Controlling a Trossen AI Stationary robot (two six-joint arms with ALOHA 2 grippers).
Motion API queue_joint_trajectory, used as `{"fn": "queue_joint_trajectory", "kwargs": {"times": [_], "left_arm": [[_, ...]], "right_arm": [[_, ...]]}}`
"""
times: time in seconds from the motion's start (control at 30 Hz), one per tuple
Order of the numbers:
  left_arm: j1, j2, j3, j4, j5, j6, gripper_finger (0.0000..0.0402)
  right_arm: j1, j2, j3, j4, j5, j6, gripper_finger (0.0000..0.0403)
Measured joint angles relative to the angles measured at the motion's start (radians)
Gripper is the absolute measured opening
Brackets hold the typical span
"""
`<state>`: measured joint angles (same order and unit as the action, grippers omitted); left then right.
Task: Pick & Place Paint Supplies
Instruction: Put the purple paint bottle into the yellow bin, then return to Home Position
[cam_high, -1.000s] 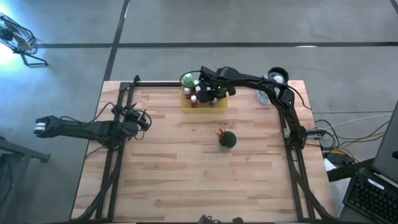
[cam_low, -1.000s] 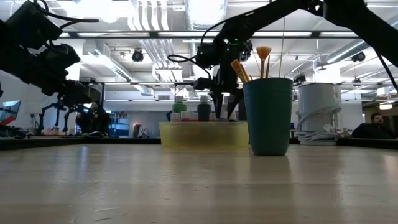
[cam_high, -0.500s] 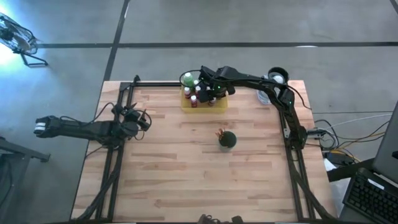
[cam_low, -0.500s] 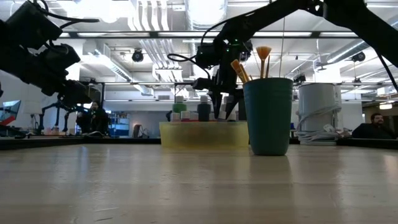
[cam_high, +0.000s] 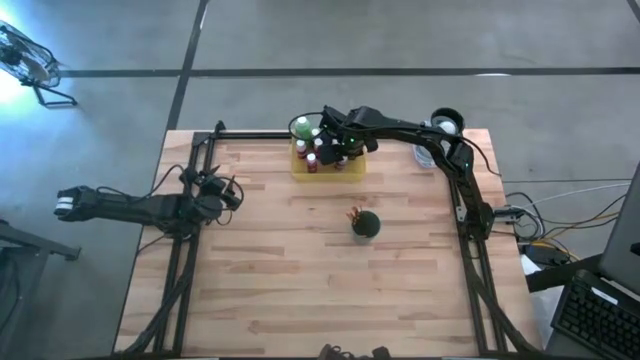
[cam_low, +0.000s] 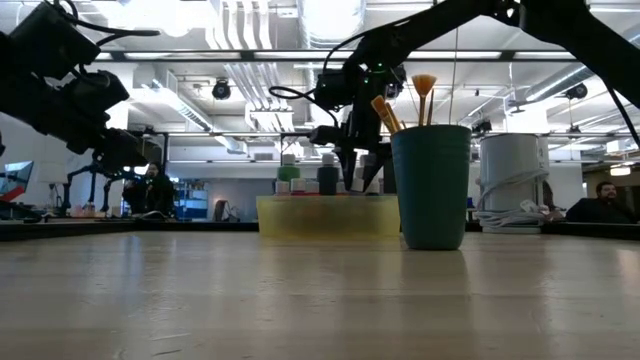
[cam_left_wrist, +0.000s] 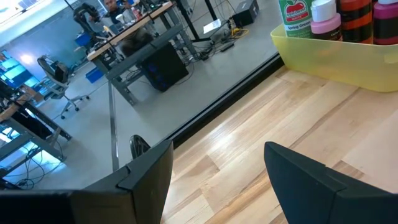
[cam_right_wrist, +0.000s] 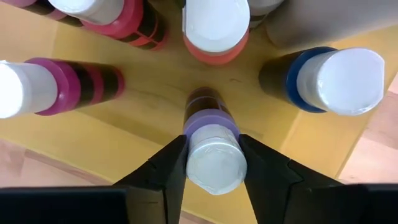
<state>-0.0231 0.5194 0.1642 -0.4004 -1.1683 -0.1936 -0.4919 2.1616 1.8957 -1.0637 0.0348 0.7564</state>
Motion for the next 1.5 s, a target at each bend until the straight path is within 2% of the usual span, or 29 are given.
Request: {"fn": "queue_joint_trajectory", "kwargs": {"times": [0.4, 0.73, 1.1, 1.5], "left_arm": [[0.0, 0.0, 0.0, 0.0, 0.0, 0.0, 0.0257], [0.0, 0.0, 0.0, 0.0, 0.0, 0.0, 0.0257], [0.0, 0.0, 0.0, 0.0, 0.0, 0.0, 0.0257], [0.0, 0.0, 0.0, 0.0, 0.0, 0.0, 0.0257]], "right_arm": [[0.001, 0.0, 0.0, 0.001, -0.033, 0.003, 0.013], [0.0, 0.0, 0.0, 0.001, -0.035, 0.003, 0.017], [0.001, -0.002, 0.0, 0.001, -0.035, 0.001, 0.018], [0.002, -0.11, 0.0, -0.016, 0.031, -0.031, 0.0167]]}}
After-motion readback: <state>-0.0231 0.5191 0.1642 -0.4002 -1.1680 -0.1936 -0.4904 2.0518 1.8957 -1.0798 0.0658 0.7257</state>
